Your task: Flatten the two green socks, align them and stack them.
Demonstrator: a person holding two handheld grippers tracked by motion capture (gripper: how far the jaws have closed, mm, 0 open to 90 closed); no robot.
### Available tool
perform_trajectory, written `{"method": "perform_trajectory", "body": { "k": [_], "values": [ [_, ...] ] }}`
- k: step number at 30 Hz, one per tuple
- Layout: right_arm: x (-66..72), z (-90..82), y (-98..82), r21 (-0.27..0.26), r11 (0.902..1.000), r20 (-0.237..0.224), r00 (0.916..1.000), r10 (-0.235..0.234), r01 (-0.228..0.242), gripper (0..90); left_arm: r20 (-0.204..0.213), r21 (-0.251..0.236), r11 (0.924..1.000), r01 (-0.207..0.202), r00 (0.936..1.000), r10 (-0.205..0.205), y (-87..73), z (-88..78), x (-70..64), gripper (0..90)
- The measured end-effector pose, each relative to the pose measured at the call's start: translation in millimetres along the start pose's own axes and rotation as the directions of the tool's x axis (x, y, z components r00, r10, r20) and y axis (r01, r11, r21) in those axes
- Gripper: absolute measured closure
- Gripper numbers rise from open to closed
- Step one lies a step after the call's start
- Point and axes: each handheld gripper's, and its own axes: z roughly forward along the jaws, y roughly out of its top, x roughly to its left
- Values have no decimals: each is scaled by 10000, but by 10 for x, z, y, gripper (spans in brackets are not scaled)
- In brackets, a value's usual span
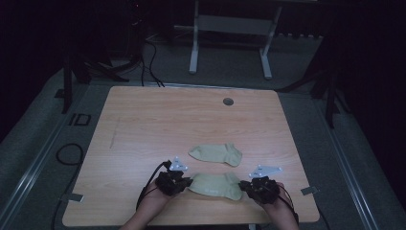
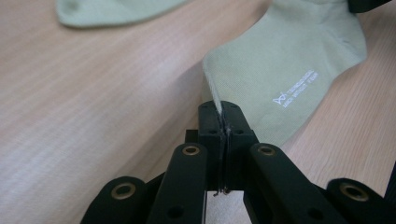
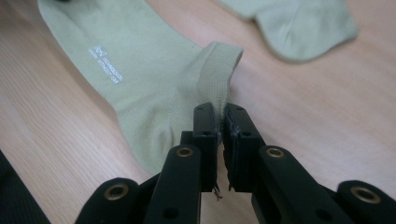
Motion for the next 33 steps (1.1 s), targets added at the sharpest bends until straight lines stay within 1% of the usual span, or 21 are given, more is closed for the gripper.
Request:
{"method": "perform_trajectory", "body": {
  "k": [1, 2, 3, 4, 6, 7, 8, 9, 12, 14, 16, 17, 19, 20, 23, 25, 28, 30, 31, 32, 33],
  "values": [
    [0, 0, 0, 0, 10000, 0, 10000, 0, 0, 839, 0, 0, 10000, 0, 10000, 0, 0, 0, 0, 883],
    [-10, -31, 25, -119, 9999, 3, 10000, -19, 19, 839, -19, -209, 9997, 121, 9999, -121, 43, -40, 22, 883],
    [-42, -89, 92, -328, 9995, -7, 10000, 47, -47, 842, -59, -314, 9994, 153, 9999, -155, 68, -60, 30, 882],
    [-55, -111, 125, -416, 9991, 20, 10000, 36, -35, 842, -37, -368, 9991, 189, 9998, -190, 96, -82, 43, 882],
    [-81, -147, 195, -543, 9985, 157, 9999, -17, 26, 845, -102, -648, 9975, 282, 9995, -289, 157, -123, 58, 882],
    [-81, -147, 195, -543, 9985, 157, 9999, -17, 26, 845, -102, -648, 9975, 282, 9995, -289, 157, -123, 58, 882],
    [-95, -164, 230, -651, 9979, 218, 9998, -13, 27, 845, -276, -788, 9966, 230, 9993, -252, 236, -158, 77, 882],
    [-144, -188, 317, -791, 9969, 285, 9996, -7, 29, 846, -293, -852, 9960, 259, 9992, -285, 274, -169, 92, 882],
    [-237, -189, 441, -920, 9958, 433, 9990, 68, -27, 846, -413, -1050, 9940, 302, 9985, -347, 397, -183, 146, 882],
    [-294, -177, 526, -921, 9958, 622, 9981, 52, 6, 846, -597, -1159, 9930, 246, 9977, -317, 479, -179, 174, 882],
    [-358, -156, 603, -933, 9956, 716, 9973, 134, -67, 846, -707, -1163, 9930, 193, 9971, -277, 556, -162, 218, 882],
    [-394, -137, 638, -905, 9959, 773, 9970, 101, -31, 846, -844, -1182, 9929, 130, 9962, -231, 589, -149, 241, 882],
    [-459, -92, 697, -837, 9964, 869, 9960, 191, -118, 846, -825, -1149, 9932, 158, 9963, -254, 643, -107, 293, 882],
    [-492, -65, 718, -788, 9967, 921, 9954, 255, -183, 846, -997, -1168, 9931, 101, 9948, -218, 661, -83, 311, 882],
    [-573, 32, 755, -654, 9972, 954, 9946, 419, -357, 846, -1015, -1009, 9949, 39, 9947, -142, 692, 18, 394, 881],
    [-616, 108, 758, -563, 9974, 1002, 9937, 498, -443, 845, -1090, -967, 9953, 102, 9938, -207, 694, 100, 460, 881],
    [-691, 240, 738, -438, 9968, 965, 9928, 705, -666, 845, -1081, -819, 9962, 289, 9934, -377, 678, 216, 545, 881],
    [-724, 329, 713, -350, 9958, 1001, 9911, 875, -843, 845, -1114, -667, 9973, 318, 9930, -392, 655, 295, 573, 880],
    [-724, 329, 713, -350, 9958, 1001, 9911, 875, -843, 845, -1114, -667, 9973, 318, 9930, -392, 655, 295, 573, 880],
    [-738, 375, 700, -253, 9953, 1008, 9903, 951, -931, 845, -1190, -613, 9975, 356, 9920, -427, 635, 347, 591, 880],
    [-758, 449, 681, -126, 9951, 1032, 9898, 984, -976, 845, -1118, -631, 9972, 397, 9926, -466, 625, 372, 605, 880]
  ]
}}
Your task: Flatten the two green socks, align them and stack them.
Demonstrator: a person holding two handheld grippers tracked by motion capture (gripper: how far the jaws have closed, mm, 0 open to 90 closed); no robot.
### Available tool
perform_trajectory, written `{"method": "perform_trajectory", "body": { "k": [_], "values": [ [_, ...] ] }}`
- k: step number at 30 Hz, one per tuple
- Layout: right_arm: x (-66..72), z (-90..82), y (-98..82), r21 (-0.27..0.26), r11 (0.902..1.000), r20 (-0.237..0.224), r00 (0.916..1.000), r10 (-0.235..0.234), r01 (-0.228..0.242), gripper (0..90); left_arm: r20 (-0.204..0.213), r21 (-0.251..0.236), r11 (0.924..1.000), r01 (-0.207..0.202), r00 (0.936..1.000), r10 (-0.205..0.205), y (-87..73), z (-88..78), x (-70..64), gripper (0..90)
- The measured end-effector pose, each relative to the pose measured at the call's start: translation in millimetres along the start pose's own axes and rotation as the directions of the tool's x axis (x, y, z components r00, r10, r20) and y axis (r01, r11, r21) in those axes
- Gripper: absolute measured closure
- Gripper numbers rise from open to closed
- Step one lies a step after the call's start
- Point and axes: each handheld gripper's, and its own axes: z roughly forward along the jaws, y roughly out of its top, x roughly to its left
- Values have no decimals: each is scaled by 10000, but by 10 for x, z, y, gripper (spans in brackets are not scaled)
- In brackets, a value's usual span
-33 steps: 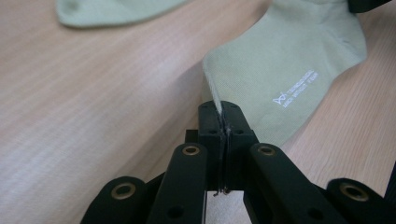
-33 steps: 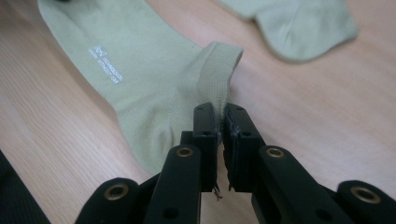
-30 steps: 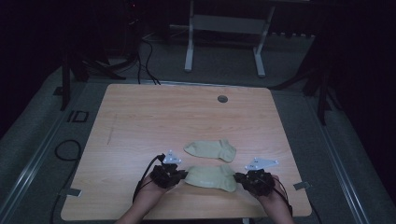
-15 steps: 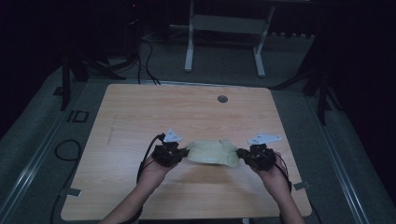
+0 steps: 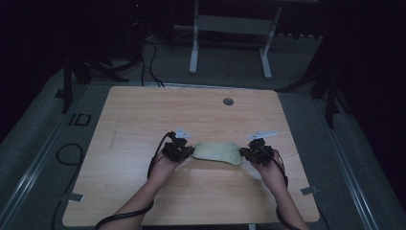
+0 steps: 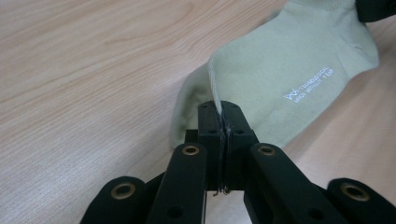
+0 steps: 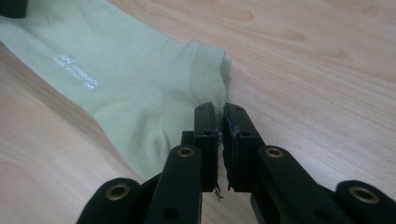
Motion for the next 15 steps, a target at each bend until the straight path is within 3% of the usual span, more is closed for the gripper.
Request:
{"method": "perform_trajectory", "body": {
  "k": [10, 14, 15],
  "values": [
    [-35, 232, -41, 432, 9990, 107, 9999, 93, -97, 838, -215, 321, 9995, 39, 9998, -33, -86, 144, 58, 863],
    [-51, 243, -34, 485, 9984, 145, 9995, 283, -289, 739, -212, 267, 9996, 112, 9997, -106, -82, 128, 69, 640],
    [-47, 223, -28, 404, 9986, 209, 9993, 324, -333, 721, -320, 89, 9998, 149, 9994, -146, -72, 93, 71, 627]
  ]
}}
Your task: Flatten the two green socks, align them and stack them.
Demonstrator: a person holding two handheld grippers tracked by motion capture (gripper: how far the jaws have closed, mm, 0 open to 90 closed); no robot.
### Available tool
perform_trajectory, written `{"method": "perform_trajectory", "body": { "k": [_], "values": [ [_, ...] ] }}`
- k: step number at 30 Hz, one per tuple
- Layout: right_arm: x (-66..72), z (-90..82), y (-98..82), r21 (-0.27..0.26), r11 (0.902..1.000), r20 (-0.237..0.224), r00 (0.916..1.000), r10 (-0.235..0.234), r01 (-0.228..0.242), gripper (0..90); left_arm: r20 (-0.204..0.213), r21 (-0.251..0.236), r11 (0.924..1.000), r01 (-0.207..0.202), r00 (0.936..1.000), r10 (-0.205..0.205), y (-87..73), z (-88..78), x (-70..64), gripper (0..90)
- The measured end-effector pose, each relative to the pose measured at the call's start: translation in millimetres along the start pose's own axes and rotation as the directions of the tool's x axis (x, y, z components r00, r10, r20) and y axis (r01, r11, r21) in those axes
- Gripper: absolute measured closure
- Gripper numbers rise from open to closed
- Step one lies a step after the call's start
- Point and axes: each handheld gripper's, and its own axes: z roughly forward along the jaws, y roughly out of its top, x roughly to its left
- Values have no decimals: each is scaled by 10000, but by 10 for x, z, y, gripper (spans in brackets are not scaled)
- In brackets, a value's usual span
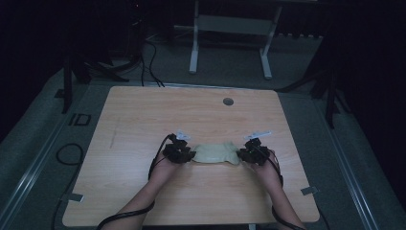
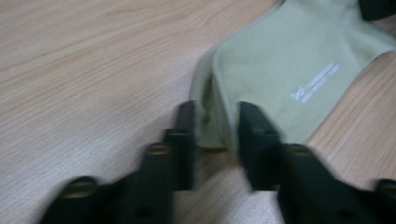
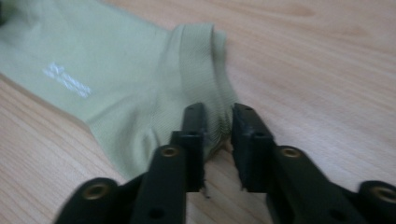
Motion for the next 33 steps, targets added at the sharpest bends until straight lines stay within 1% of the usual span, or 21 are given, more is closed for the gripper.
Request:
{"method": "perform_trajectory", "body": {
  "k": [2, 4, 5, 6, 9, 11, 13, 14, 15, 16, 17, 18, 20, 21, 23, 25, 27, 28, 30, 31, 33],
  "values": [
    [12, -67, 25, -197, 9998, -67, 10000, -35, 34, 683, -164, -321, 9995, 27, 9999, -32, 25, -67, 3, 614],
    [36, -128, 60, -390, 9991, -29, 9999, -158, 157, 673, -256, -727, 9974, -26, 9997, 8, 70, -143, -32, 615],
    [51, -154, 82, -455, 9988, -50, 9998, -207, 204, 670, -242, -850, 9963, -95, 9997, 75, 85, -165, -52, 617],
    [66, -171, 97, -518, 9984, -55, 9997, -249, 246, 671, -222, -966, 9950, -268, 9994, 248, 112, -195, -89, 622],
    [143, -211, 156, -706, 9966, -196, 9988, -440, 425, 671, -524, -1131, 9920, -566, 9973, 509, 166, -223, -168, 623],
    [182, -202, 178, -738, 9958, -254, 9981, -563, 543, 671, -571, -1066, 9927, -566, 9971, 508, 181, -206, -177, 640],
    [216, -178, 190, -709, 9954, -271, 9974, -663, 642, 689, -282, -950, 9944, -472, 9986, 447, 177, -166, -181, 695],
    [226, -160, 193, -678, 9955, -276, 9973, -678, 658, 702, -282, -950, 9944, -472, 9986, 447, 177, -166, -181, 747],
    [226, -160, 193, -678, 9955, -276, 9973, -678, 658, 702, -85, -766, 9954, -570, 9984, 565, 169, -136, -196, 747],
    [229, -136, 194, -633, 9957, -300, 9972, -692, 672, 734, -33, -710, 9949, -718, 9974, 718, 157, -107, -222, 801],
    [230, -97, 192, -562, 9963, -305, 9973, -672, 655, 772, -8, -651, 9950, -761, 9971, 762, 151, -90, -238, 889],
    [230, -97, 192, -562, 9963, -305, 9973, -672, 655, 772, 85, -508, 9946, -908, 9958, 913, 148, -62, -257, 889],
    [231, -47, 190, -437, 9967, -318, 9970, -705, 691, 791, 21, -272, 9927, -1172, 9931, 1173, 141, 8, -287, 895],
    [225, 1, 188, -364, 9969, -257, 9972, -703, 693, 791, -81, -247, 9923, -1217, 9926, 1215, 139, 56, -270, 895],
    [217, 42, 185, -245, 9974, -150, 9975, -685, 681, 790, -213, -330, 9930, -1136, 9934, 1129, 138, 100, -218, 894],
    [199, 71, 179, -193, 9972, -84, 9973, -723, 721, 787, -218, -361, 9932, -1107, 9937, 1100, 135, 116, -201, 894],
    [149, 146, 157, 26, 9979, -22, 9979, -652, 652, 780, -399, -89, 9928, -1195, 9921, 1191, 118, 171, -161, 892],
    [137, 163, 150, 50, 9981, -28, 9981, -618, 618, 780, -445, 187, 9910, -1324, 9901, 1331, 89, 212, -142, 892],
    [116, 182, 142, -42, 9985, -180, 9984, -540, 540, 779, -354, 166, 9930, -1169, 9925, 1174, 54, 219, -118, 892],
    [114, 185, 144, -45, 9985, -182, 9983, -553, 552, 775, -354, 166, 9930, -1169, 9925, 1174, 54, 219, -118, 892],
    [123, 199, 156, -46, 9980, -222, 9978, -627, 627, 761, -268, 188, 9954, -942, 9951, 947, 24, 181, -85, 892]
  ]
}}
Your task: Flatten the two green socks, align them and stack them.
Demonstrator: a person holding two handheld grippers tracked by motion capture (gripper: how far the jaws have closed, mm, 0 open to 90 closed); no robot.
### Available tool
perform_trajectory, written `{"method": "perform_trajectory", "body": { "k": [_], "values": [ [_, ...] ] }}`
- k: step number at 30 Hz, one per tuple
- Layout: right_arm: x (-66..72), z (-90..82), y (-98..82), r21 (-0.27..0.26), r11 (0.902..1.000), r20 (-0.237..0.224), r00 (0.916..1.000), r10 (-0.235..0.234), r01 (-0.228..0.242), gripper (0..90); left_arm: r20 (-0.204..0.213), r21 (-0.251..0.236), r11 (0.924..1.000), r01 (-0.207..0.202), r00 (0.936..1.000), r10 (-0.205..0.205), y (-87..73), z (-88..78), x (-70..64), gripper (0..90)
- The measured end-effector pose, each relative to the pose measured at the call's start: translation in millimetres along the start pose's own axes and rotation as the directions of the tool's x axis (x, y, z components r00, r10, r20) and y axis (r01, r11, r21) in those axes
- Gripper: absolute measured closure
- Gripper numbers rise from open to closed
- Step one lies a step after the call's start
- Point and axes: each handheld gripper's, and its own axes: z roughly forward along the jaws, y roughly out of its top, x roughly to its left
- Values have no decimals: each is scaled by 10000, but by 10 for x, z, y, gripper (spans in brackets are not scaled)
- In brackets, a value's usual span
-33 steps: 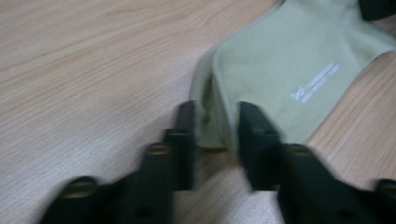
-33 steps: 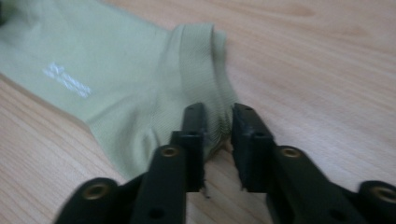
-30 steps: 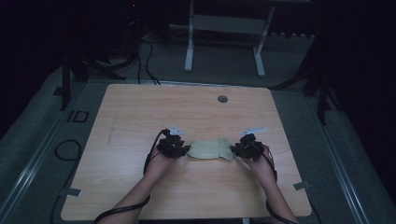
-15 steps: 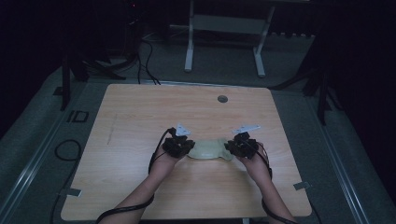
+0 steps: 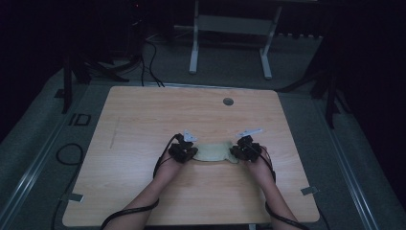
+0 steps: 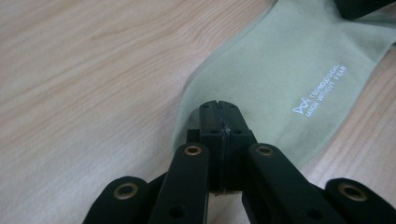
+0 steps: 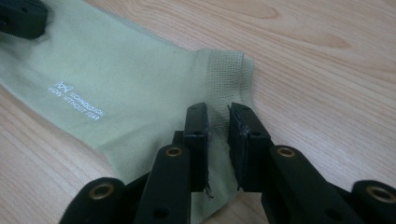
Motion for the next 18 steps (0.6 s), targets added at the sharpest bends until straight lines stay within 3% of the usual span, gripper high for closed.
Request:
{"method": "perform_trajectory", "body": {
  "k": [12, 18],
  "values": [
    [140, 93, 118, 148, 9988, -179, 9988, -465, 468, 744, -139, -16, 9996, 294, 9995, -294, -116, -112, 110, 891],
    [123, 101, 128, 107, 9995, -333, 9990, -306, 310, 727, 14, -85, 9989, 471, 9989, -471, -121, -118, 115, 859]
  ]
}}
